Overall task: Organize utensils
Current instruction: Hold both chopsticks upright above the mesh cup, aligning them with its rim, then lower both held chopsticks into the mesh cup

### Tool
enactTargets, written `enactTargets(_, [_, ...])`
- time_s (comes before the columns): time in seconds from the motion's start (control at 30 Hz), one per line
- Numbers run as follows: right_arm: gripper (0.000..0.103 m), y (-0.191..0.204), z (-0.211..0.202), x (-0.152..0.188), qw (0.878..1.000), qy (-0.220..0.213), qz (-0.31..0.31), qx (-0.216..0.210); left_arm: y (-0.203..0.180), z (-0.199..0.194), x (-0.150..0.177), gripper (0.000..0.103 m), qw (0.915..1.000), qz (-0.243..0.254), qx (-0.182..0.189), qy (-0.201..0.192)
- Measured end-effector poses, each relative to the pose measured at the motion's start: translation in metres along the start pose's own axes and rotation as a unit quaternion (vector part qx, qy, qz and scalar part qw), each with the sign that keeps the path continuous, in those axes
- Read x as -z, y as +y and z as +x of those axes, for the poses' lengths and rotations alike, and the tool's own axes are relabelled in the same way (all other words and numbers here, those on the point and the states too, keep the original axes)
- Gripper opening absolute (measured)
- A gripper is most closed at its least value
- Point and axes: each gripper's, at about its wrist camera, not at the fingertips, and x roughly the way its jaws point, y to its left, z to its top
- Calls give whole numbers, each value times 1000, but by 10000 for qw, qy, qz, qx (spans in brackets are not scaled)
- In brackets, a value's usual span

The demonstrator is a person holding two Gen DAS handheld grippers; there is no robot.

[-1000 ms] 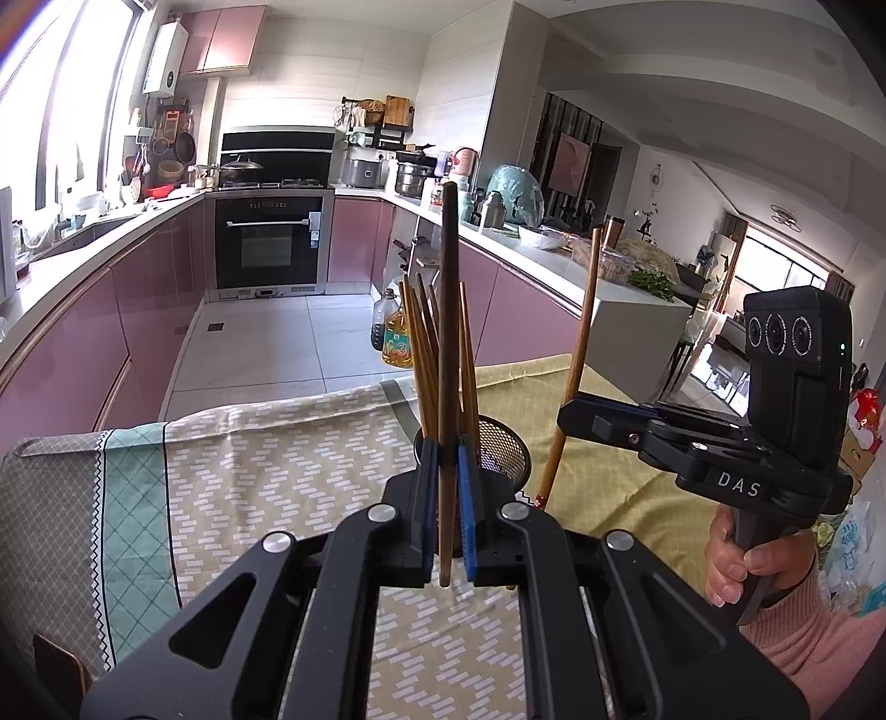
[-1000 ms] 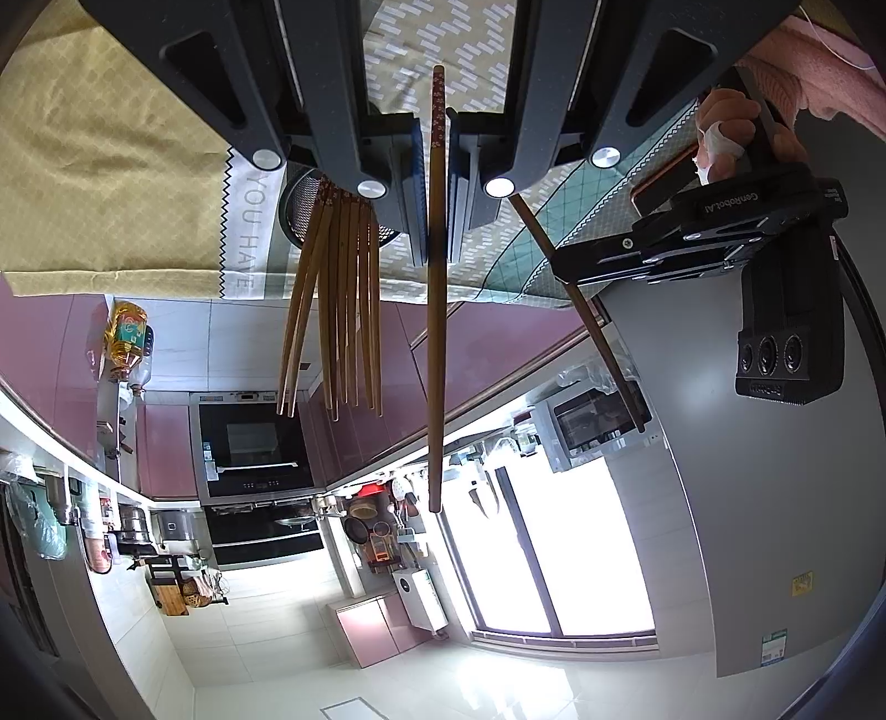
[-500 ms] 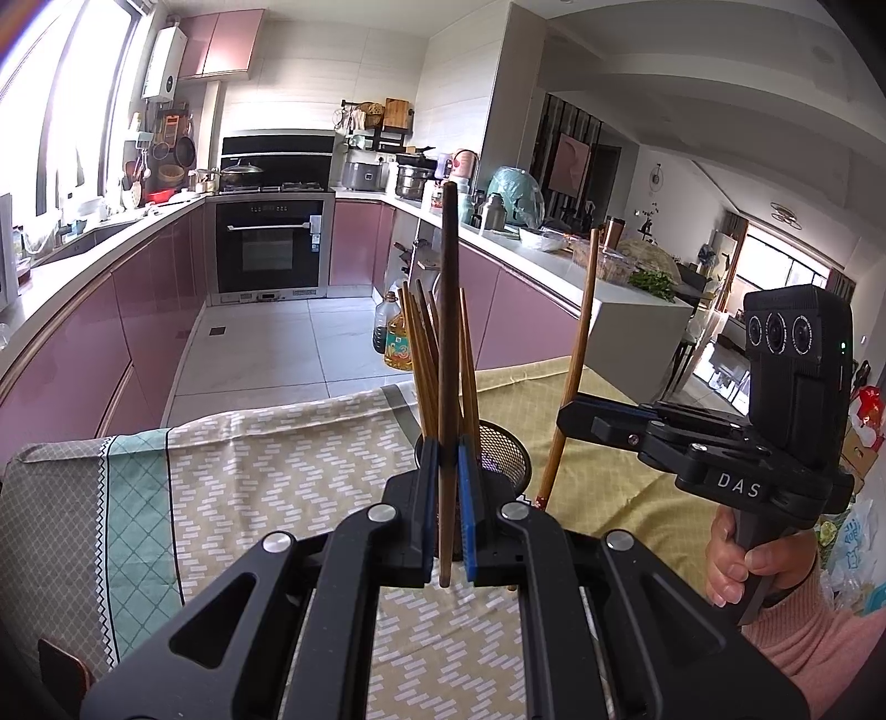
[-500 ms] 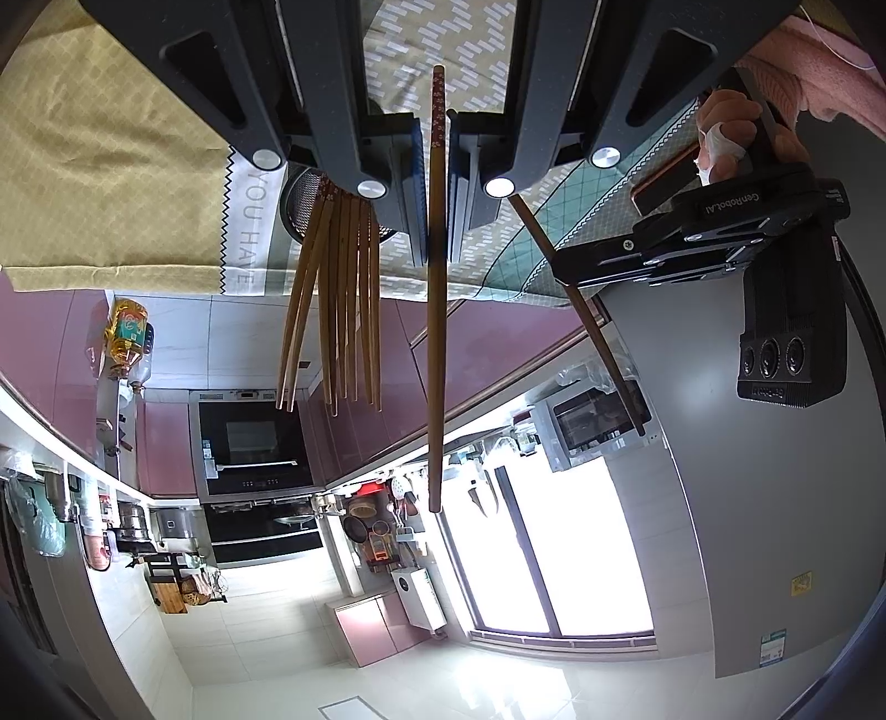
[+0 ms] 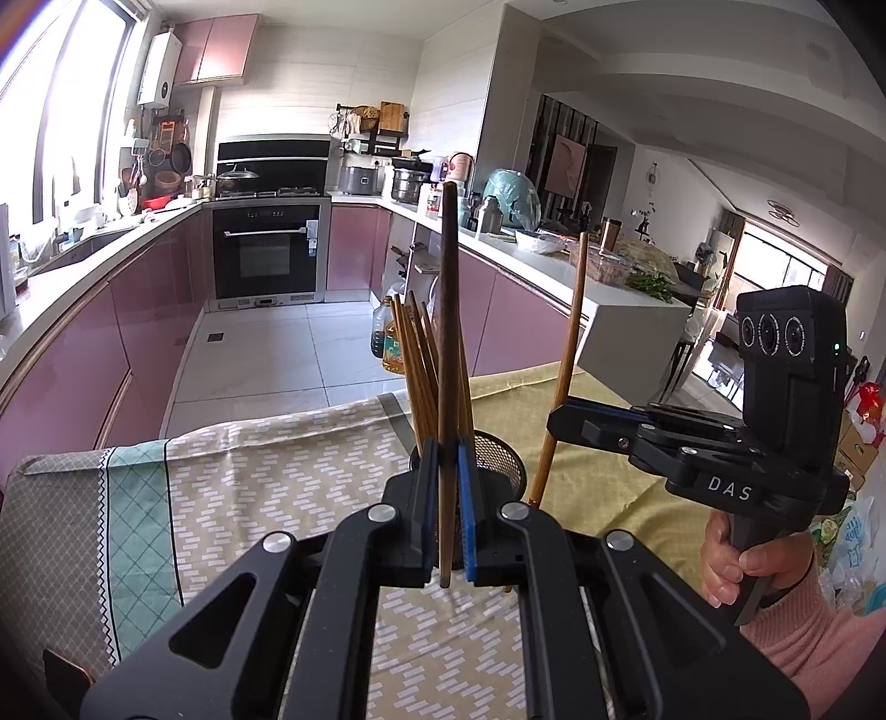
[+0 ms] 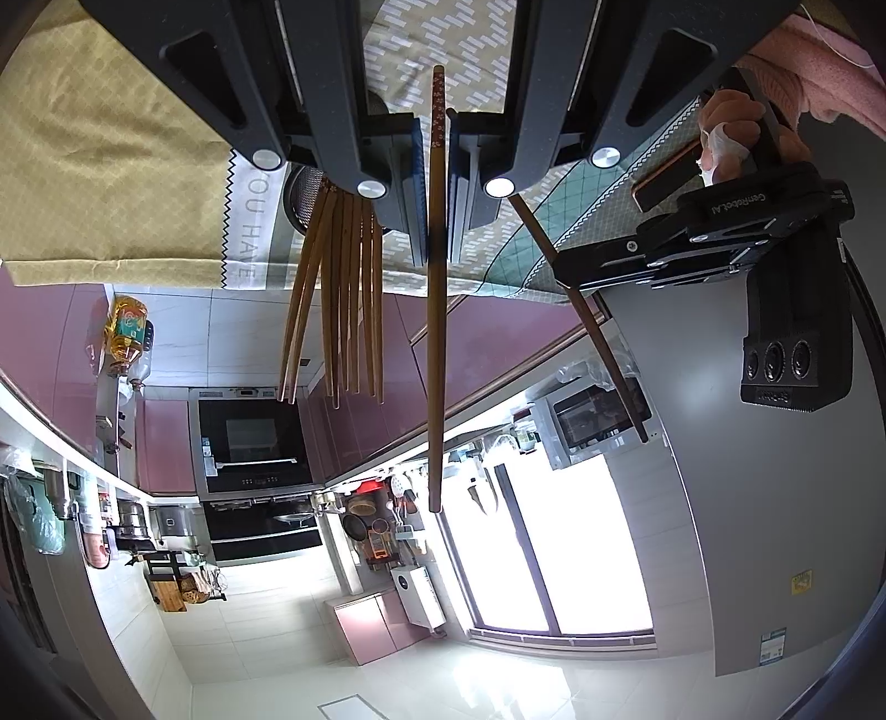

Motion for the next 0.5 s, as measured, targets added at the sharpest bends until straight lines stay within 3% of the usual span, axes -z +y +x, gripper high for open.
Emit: enactTargets(0.5, [6,-6,1,-12,9999,-150,-79,16,3,-15,-22,8,9994,64,6,-334])
